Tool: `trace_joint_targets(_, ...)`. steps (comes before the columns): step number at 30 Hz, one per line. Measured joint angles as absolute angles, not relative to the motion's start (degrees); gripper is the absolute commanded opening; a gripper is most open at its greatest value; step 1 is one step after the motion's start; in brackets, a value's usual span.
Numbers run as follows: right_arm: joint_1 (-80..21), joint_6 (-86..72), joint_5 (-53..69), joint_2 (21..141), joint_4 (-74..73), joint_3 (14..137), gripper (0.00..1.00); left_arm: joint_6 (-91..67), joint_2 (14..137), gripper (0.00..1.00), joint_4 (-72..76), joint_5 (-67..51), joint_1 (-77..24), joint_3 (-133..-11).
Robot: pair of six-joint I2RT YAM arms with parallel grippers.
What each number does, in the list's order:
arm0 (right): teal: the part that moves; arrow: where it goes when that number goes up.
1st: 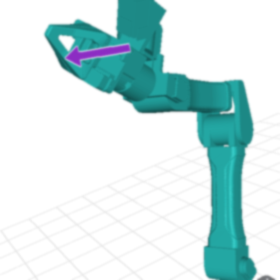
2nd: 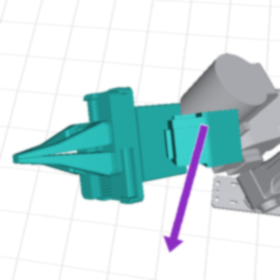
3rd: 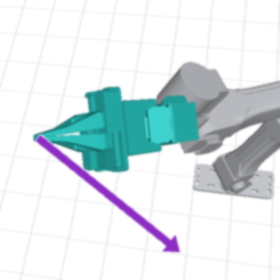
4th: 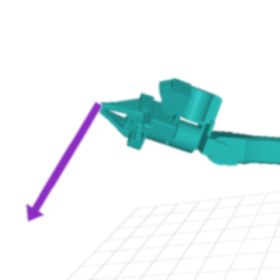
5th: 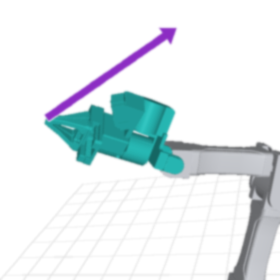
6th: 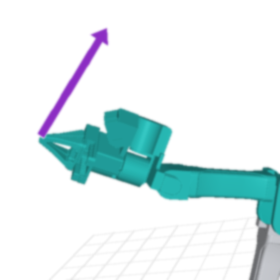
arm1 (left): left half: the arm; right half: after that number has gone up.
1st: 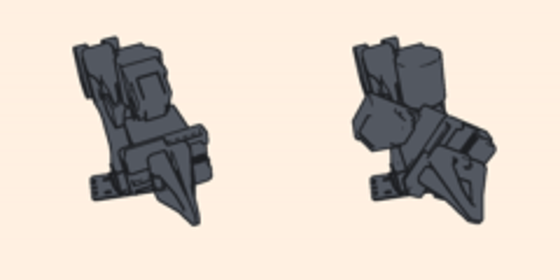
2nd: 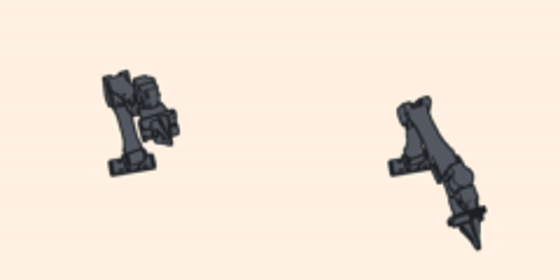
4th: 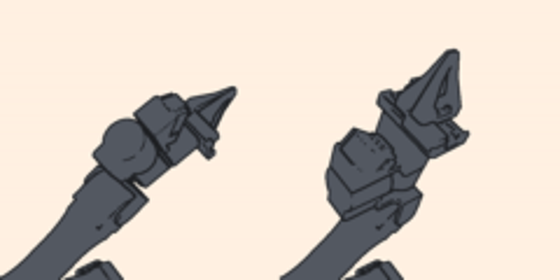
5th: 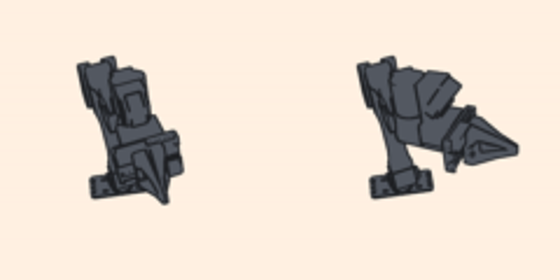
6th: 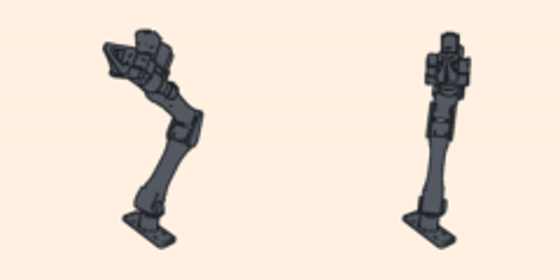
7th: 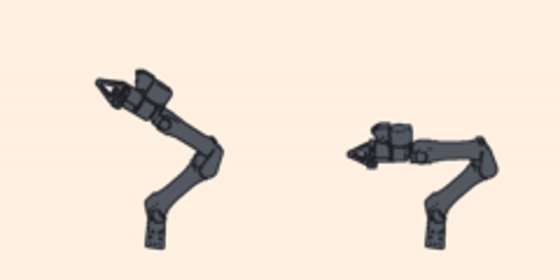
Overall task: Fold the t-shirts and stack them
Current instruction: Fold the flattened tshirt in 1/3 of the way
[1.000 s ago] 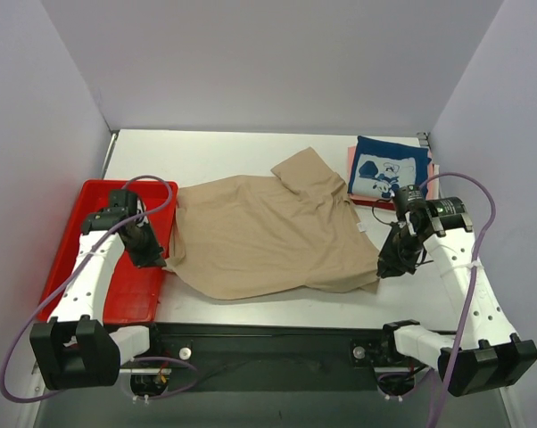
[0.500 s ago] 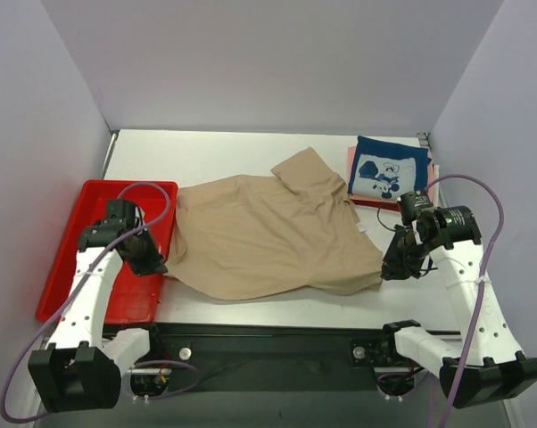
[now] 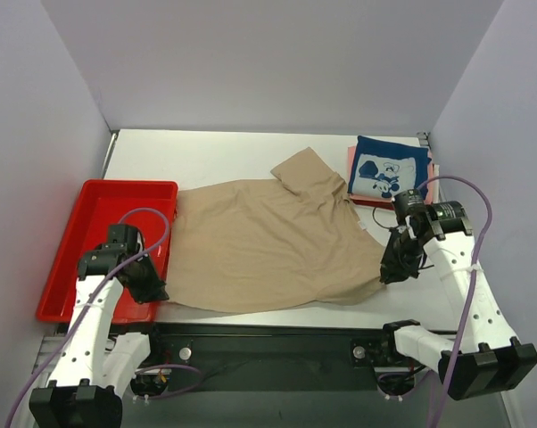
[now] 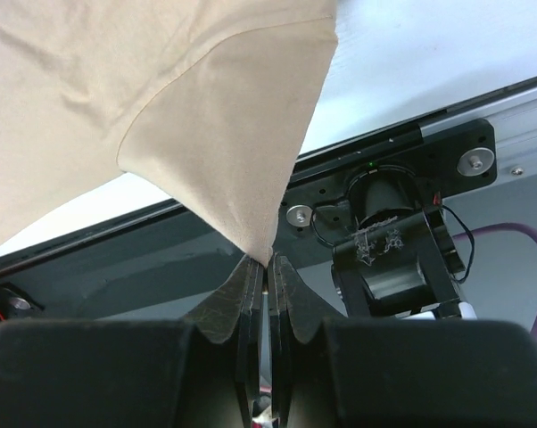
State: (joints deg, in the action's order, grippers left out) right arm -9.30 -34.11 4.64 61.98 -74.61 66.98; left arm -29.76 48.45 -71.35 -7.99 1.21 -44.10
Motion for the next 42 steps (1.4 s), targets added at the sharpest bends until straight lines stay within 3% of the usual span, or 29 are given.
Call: trace_joint_targets(42, -5.98, -23.86, 4.95, 114.10, -63.33, 112.57, 0.00, -32.60, 80.07, 0.00, -46.87, -12.34, 8.69, -57.65)
